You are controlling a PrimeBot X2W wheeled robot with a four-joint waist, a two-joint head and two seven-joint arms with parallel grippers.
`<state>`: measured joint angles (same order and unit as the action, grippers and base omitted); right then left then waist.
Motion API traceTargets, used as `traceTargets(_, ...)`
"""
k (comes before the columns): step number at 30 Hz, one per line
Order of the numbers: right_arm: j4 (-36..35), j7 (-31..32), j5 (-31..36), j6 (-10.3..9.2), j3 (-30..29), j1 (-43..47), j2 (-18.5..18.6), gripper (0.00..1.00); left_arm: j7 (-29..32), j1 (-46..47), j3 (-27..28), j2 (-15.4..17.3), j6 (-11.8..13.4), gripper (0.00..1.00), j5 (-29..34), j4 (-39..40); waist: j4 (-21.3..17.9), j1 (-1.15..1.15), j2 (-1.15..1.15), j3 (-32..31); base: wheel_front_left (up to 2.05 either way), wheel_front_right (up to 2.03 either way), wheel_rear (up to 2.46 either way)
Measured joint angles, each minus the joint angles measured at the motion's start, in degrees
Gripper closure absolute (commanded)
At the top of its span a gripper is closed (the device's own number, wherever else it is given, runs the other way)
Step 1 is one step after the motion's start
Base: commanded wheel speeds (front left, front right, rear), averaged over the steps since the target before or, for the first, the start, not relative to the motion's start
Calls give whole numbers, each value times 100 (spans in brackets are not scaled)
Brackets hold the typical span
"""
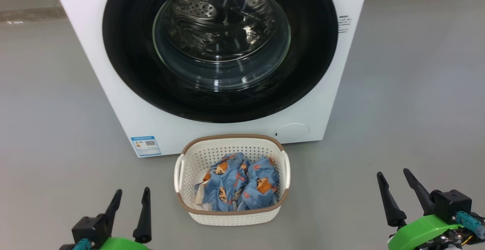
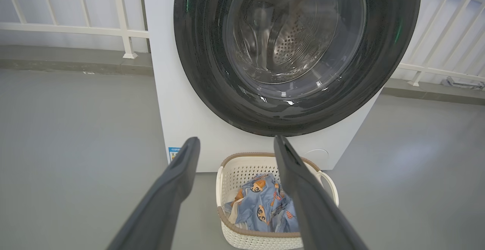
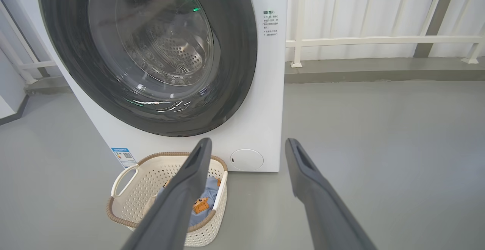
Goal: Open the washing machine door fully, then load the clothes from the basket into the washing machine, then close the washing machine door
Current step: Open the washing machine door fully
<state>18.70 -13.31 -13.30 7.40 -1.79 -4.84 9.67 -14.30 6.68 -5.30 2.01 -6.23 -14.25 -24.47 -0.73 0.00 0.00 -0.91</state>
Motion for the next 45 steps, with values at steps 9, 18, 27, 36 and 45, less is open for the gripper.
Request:
traceTargets(9,-14,0,0,0,-48,0,-4,0,0,2,2,-2,0,0,8,-7,-18,0,0,14,111,111,-223)
traceTargets(18,-13,0,0,0,-68,-1,1,0,0,7,13,-14,0,0,-2,59,-23,0,0,37,99,99,-198)
traceTargets(27,-44,2,1,0,-90,-1,-14,0,0,7,12,-16,-1,0,-3,111,-43,0,0,51,29,29,-59)
traceTargets(36,-51,9,0,0,-98,-1,-31,0,0,7,19,-13,-1,0,-3,131,-47,0,0,67,0,0,0)
traceTargets(45,-56,9,1,0,-104,-1,-38,0,0,7,13,-13,0,0,-3,147,-44,0,0,64,0,0,0)
